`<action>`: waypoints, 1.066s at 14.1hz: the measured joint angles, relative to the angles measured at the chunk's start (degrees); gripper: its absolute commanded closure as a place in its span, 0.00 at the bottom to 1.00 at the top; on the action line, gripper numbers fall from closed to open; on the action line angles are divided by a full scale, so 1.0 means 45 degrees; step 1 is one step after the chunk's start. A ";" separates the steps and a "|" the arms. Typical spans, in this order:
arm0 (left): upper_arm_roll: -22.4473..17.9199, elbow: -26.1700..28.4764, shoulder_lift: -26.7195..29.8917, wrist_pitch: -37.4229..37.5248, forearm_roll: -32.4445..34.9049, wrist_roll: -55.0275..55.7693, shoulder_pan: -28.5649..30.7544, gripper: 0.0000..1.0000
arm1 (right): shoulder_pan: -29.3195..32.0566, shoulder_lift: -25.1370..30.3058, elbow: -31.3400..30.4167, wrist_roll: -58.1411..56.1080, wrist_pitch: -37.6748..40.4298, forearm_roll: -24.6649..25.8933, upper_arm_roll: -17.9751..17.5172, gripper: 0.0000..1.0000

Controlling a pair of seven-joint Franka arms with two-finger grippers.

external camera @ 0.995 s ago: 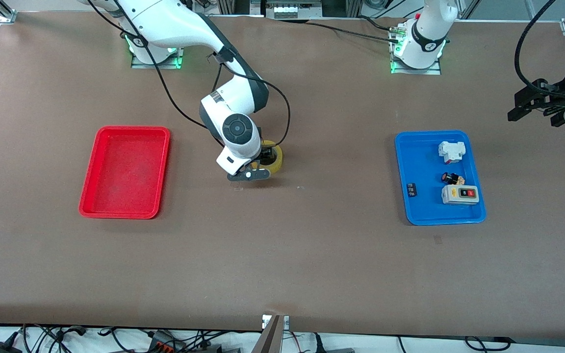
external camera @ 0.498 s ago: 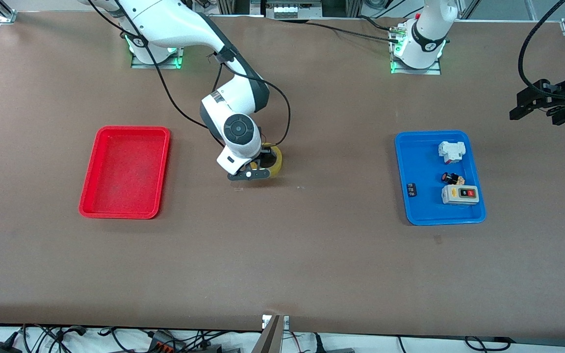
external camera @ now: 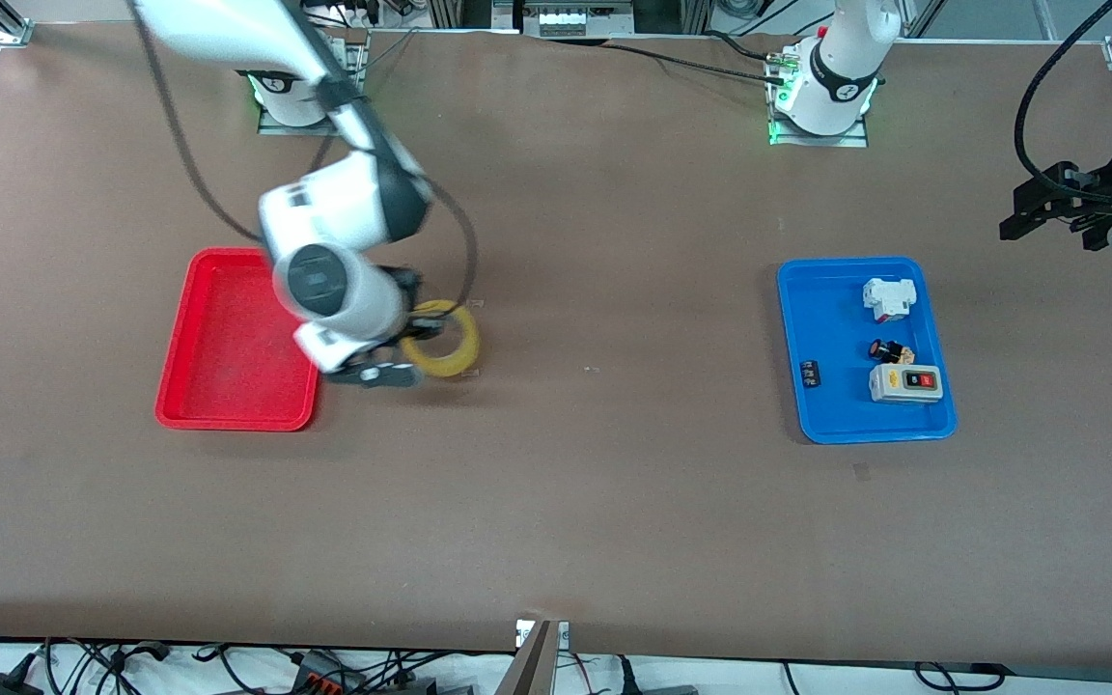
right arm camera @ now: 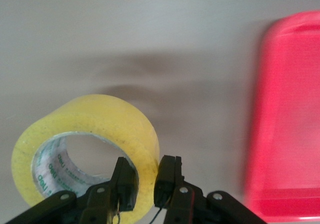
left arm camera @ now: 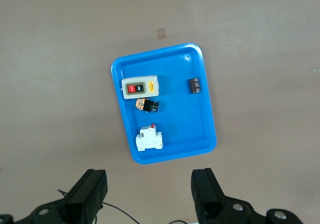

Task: Place and move tape with both arms
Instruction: 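Carry the tape with the right gripper and lower it into the red tray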

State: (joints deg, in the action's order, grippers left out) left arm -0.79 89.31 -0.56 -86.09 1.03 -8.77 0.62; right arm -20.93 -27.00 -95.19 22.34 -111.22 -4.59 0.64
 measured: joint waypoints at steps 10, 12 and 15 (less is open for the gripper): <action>0.0085 -0.0007 -0.0001 0.0041 -0.0001 0.0570 0.0044 0.00 | 0.5451 0.0560 -0.3997 -0.5778 -0.2267 0.0896 0.0093 1.00; 0.0087 -0.0007 -0.0001 0.0053 -0.0001 0.1220 0.0057 0.00 | 0.5394 0.0962 -0.4578 -0.5783 -0.2570 0.1238 -0.0014 1.00; 0.0092 -0.0007 -0.0001 0.0057 -0.0006 0.1572 0.0058 0.00 | 0.5382 0.1447 -0.5576 -0.5783 -0.3523 0.1608 -0.0031 0.98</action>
State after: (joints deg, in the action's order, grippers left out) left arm -0.37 89.28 -0.56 -85.83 1.00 -1.69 0.88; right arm 3.29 -20.49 -120.28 -3.69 -127.07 2.65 0.50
